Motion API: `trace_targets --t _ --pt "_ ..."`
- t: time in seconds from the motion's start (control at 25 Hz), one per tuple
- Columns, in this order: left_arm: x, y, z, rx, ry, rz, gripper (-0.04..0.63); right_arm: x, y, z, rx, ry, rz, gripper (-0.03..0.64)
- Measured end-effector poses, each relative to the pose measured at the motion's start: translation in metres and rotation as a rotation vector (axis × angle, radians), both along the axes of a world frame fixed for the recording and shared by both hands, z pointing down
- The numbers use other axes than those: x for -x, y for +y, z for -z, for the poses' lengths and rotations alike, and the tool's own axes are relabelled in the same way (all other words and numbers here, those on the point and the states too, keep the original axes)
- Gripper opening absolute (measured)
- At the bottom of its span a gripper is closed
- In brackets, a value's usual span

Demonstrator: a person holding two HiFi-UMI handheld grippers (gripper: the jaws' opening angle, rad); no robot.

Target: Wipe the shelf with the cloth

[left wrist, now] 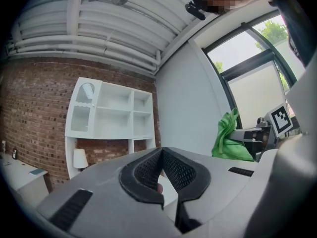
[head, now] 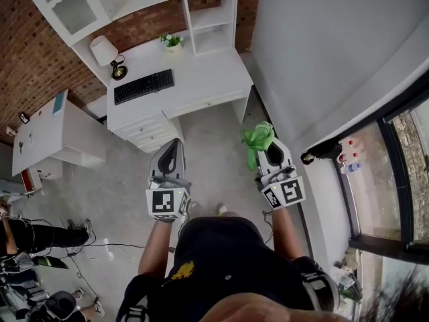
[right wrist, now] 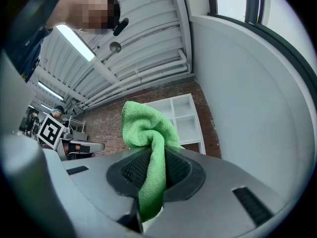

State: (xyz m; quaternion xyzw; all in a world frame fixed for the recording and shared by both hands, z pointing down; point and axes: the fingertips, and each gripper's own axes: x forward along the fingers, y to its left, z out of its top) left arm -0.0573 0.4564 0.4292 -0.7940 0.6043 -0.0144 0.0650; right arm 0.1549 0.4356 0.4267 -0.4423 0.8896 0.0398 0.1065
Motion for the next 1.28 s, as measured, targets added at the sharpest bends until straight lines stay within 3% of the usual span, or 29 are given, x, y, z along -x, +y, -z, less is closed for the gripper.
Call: trace_targets --t 0.36,0.68,1.0,1.28 --pt "0.004 -0.027 -0.012 0.036 -0.008 0.012 0.018 0.004 -0.027 -0.011 0.041 -0.026 0.013 0.052" --pt "0.002 -0.096 -0.025 0.055 0.013 -0.055 0.018 0.009 -0.081 -0.014 0.062 -0.003 -0.033 0.052" --pt "0.046 -0.181 -0.008 0.002 0.064 -0.053 0.018 0.050 -0.155 0.007 0.044 0.037 -0.046 0.052" --pt "0.091 -0.245 -0.010 0.007 0.079 -0.065 0.017 0.092 -0.215 0.017 0.051 0.032 -0.057 0.052"
